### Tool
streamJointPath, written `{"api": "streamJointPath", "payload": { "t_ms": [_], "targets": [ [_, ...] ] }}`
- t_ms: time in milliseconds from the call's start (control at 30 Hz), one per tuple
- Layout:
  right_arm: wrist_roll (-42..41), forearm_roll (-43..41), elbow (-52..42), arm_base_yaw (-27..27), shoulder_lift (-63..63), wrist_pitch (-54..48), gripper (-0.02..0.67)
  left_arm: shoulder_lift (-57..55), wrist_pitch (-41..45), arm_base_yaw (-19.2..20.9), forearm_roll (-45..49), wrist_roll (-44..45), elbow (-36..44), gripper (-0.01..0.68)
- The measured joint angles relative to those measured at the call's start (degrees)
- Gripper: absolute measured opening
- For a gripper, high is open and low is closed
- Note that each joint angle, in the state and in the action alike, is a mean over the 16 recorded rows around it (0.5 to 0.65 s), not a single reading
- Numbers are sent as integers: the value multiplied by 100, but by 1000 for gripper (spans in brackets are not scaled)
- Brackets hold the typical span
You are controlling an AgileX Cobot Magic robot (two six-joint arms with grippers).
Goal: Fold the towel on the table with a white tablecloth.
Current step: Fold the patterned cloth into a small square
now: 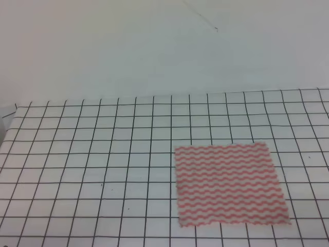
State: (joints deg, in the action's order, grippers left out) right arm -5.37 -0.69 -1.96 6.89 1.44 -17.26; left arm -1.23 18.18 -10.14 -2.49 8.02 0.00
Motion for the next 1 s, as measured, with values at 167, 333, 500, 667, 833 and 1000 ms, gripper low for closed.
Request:
{"api": "streamJointPath", "payload": {
  "t_ms": [167, 333, 500, 667, 833, 1000],
  "targets": [
    [0, 0, 0, 0, 0, 0, -3, 0, 0, 0, 0, 0, 0, -2],
    [0, 0, 0, 0, 0, 0, -3, 0, 0, 0, 0, 0, 0, -2],
    [0, 0, 0, 0, 0, 0, -3, 0, 0, 0, 0, 0, 0, -2],
    [0, 0, 0, 0, 0, 0, -3, 0, 0, 0, 0, 0, 0, -2],
    [0, 0, 0, 0, 0, 0, -3, 0, 0, 0, 0, 0, 0, -2],
    [0, 0, 0, 0, 0, 0, -3, 0, -3, 0, -22, 0, 0, -2]
  ]
}}
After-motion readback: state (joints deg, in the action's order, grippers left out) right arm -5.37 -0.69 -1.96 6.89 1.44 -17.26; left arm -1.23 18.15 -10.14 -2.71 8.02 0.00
